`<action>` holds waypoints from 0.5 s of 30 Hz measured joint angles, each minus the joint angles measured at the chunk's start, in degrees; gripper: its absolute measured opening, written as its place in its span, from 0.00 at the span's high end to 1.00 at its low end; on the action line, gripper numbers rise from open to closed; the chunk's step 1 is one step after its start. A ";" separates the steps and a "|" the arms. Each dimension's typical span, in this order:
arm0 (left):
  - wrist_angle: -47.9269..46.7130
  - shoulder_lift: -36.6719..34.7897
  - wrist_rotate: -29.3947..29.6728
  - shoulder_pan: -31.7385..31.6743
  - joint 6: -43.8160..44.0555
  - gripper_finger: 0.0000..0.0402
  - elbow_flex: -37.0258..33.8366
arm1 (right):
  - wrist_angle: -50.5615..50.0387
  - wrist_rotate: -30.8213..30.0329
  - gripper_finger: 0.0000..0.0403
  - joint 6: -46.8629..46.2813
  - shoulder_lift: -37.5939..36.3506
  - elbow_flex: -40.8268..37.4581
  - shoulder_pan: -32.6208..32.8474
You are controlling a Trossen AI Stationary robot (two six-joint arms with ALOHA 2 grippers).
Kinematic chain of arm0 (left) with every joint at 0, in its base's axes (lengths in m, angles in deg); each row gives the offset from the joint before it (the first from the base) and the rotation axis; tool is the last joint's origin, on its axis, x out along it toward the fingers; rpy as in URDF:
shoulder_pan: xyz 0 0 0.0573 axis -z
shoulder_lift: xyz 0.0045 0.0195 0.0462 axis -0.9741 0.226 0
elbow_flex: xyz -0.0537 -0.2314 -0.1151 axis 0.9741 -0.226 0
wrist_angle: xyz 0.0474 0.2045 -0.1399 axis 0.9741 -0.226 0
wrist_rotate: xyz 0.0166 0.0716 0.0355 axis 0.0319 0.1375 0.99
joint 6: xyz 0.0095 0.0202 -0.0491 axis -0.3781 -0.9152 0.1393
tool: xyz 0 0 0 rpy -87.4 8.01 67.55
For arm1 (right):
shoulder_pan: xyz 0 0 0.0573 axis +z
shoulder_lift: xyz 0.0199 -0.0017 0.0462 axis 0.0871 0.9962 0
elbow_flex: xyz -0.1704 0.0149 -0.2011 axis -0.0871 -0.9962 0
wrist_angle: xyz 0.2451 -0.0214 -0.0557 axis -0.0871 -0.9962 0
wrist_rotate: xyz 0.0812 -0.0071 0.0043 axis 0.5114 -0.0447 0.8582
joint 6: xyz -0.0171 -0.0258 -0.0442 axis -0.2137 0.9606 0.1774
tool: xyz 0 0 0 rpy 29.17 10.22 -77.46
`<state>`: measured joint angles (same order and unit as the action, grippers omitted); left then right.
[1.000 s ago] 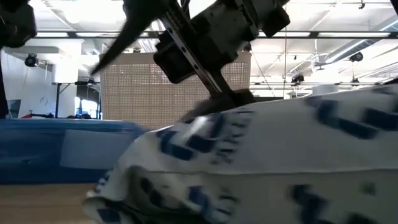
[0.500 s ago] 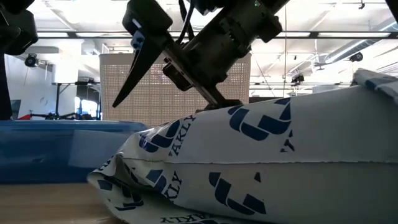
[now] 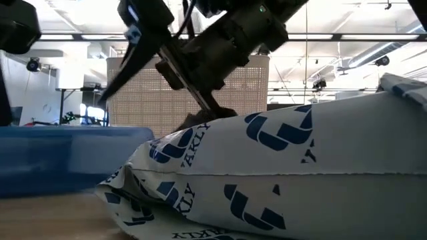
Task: Pick & place medical supplies in basket/bin
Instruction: Put the first aid box into the white bin
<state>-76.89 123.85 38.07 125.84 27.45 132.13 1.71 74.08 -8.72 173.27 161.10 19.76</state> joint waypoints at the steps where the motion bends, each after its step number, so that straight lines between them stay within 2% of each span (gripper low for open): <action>1: -0.08 -0.05 -0.18 0.05 -0.04 0.45 0.04 | -0.41 0.09 0.11 0.54 -0.30 0.54 0.01; 7: 0.08 -0.27 -1.24 0.47 -0.61 0.45 0.30 | -1.14 0.24 0.11 3.73 -3.60 2.72 0.42; 15: -1.63 -0.25 1.80 1.20 -2.59 0.45 1.45 | 0.39 1.44 0.11 7.34 -6.30 5.35 1.25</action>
<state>-78.53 123.60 39.87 127.04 24.86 133.58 2.10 75.52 -1.38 166.97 166.45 21.01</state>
